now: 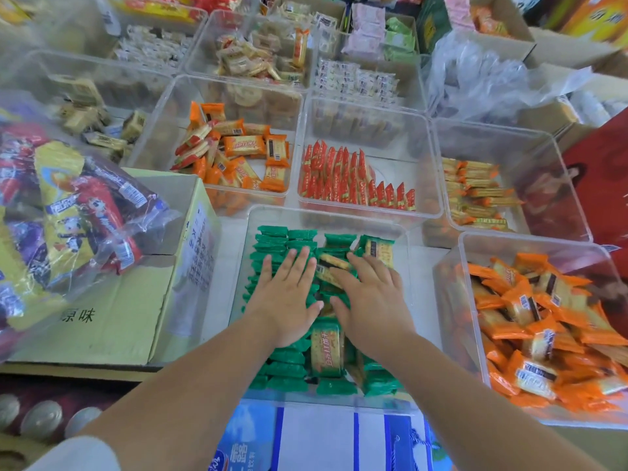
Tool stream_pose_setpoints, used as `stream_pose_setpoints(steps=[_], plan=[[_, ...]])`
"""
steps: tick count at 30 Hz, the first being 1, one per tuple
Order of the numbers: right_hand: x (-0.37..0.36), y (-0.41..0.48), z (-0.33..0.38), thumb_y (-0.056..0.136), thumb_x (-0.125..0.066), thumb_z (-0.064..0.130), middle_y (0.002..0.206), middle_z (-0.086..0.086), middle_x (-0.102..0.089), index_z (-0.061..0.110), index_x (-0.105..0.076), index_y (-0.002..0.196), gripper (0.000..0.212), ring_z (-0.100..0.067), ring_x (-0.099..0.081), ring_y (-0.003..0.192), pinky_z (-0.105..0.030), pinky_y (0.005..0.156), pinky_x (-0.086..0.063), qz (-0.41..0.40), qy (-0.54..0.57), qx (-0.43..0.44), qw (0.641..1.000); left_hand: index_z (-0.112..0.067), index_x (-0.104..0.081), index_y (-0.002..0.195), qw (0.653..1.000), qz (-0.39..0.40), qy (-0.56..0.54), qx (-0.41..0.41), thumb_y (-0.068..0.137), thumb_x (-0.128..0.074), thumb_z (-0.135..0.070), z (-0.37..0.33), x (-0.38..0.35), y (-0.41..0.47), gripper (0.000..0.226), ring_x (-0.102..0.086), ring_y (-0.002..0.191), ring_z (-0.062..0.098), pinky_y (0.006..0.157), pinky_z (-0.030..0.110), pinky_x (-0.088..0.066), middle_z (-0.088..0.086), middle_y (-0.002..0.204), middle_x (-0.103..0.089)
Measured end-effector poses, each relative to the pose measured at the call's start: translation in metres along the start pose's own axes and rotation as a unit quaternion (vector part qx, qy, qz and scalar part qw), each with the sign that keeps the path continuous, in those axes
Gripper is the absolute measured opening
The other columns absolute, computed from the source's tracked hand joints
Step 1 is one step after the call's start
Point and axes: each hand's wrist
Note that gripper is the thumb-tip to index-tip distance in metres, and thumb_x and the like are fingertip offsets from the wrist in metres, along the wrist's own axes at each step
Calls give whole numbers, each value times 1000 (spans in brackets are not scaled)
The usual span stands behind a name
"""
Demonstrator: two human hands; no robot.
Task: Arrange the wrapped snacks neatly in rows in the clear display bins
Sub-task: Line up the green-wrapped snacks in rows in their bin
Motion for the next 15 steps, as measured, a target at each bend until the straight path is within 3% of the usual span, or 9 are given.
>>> stream_pose_setpoints(steps=[3,7,10,15], plan=[[-10,20,-4,96,-50,48,159,-7,-33,33,-42,146,53,-31,-19,149,-53,119,-14,52,-57,0,997,-19,27,154,1000,9,9,6,99,-6,-66,-2,-9,3,80,35,147,22,120,59,16,1,159,39],[-20,37,-8,93,-53,50,135,-2,-54,28,-45,141,52,-30,-39,129,-49,109,-26,59,-93,-15,994,-20,27,154,1000,9,20,7,98,-4,-67,-4,-13,7,80,38,146,21,117,59,21,2,159,40],[-22,43,-13,94,-52,47,121,-1,-59,24,-56,124,37,-29,-43,120,-46,103,-29,56,-97,-38,993,-20,27,154,1000,9,28,2,97,-3,-67,-4,-13,9,80,39,145,21,114,60,25,1,160,38],[-13,35,-24,78,-64,40,91,4,-62,24,-69,92,22,-25,-49,100,-41,92,-39,0,-12,-69,998,-21,20,157,999,-20,36,-1,94,-6,-70,-1,-11,7,83,27,151,24,115,62,22,3,167,23]])
Point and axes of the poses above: each hand's wrist, its own y-axis towards the middle knuckle, its own x-axis out of the back of the hand, z = x × y
